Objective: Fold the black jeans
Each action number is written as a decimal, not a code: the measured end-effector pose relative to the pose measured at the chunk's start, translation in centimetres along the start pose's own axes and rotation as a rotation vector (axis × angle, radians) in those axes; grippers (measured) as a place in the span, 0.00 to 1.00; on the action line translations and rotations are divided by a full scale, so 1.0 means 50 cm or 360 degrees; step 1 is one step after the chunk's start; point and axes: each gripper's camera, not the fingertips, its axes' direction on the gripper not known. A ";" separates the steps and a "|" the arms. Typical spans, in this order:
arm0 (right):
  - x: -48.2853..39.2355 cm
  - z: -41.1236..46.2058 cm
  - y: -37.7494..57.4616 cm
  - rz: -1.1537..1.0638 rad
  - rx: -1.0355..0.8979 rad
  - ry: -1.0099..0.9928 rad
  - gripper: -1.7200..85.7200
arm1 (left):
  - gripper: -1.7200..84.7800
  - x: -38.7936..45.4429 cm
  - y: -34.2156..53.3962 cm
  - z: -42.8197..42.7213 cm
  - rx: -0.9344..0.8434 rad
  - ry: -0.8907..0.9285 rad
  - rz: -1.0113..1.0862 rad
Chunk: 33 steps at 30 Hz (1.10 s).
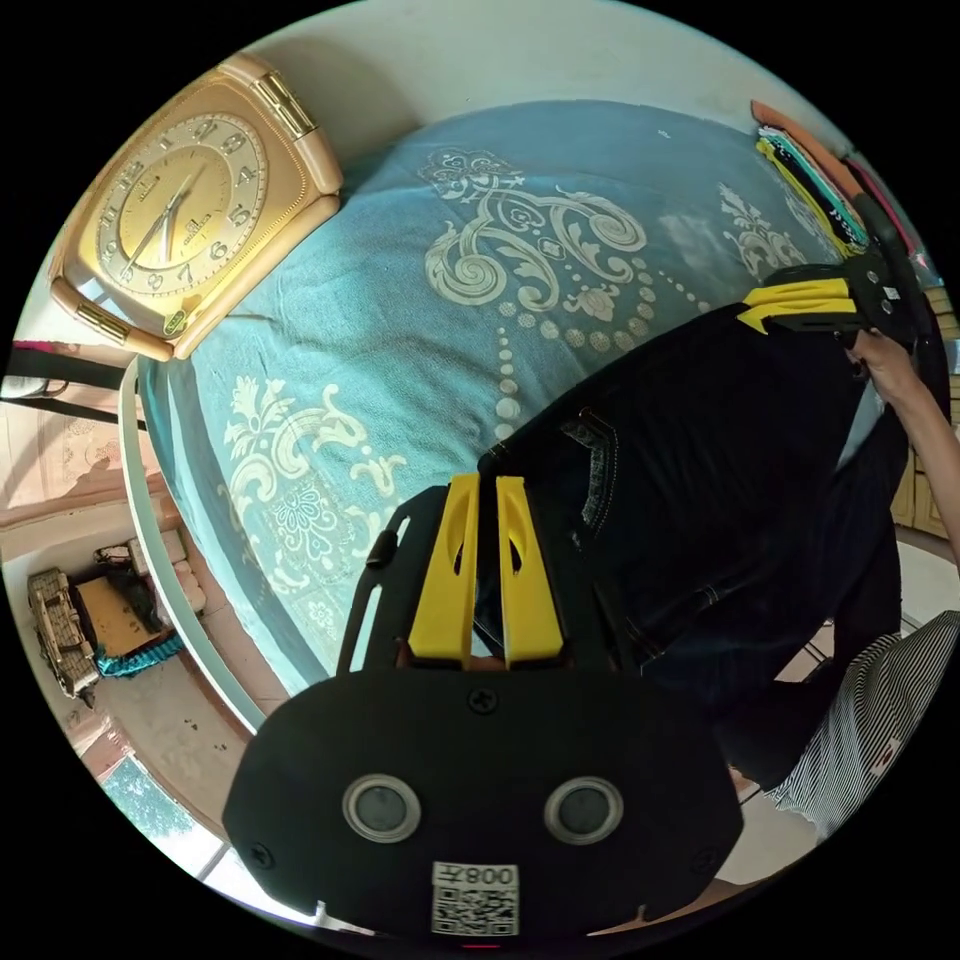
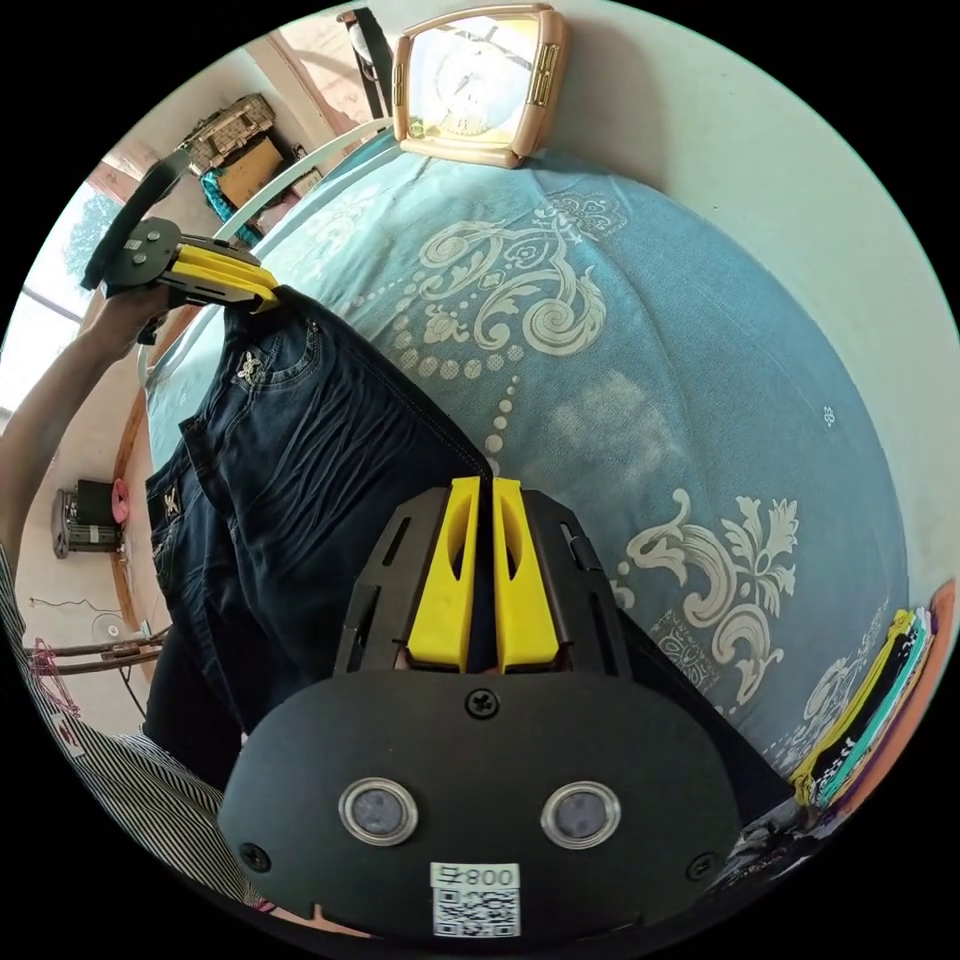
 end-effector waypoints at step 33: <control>-0.403 -0.043 0.420 -0.0027 0.0144 0.0052 0.04 | 0.04 0.321 0.556 -0.013 0.0211 -0.0001 -0.0070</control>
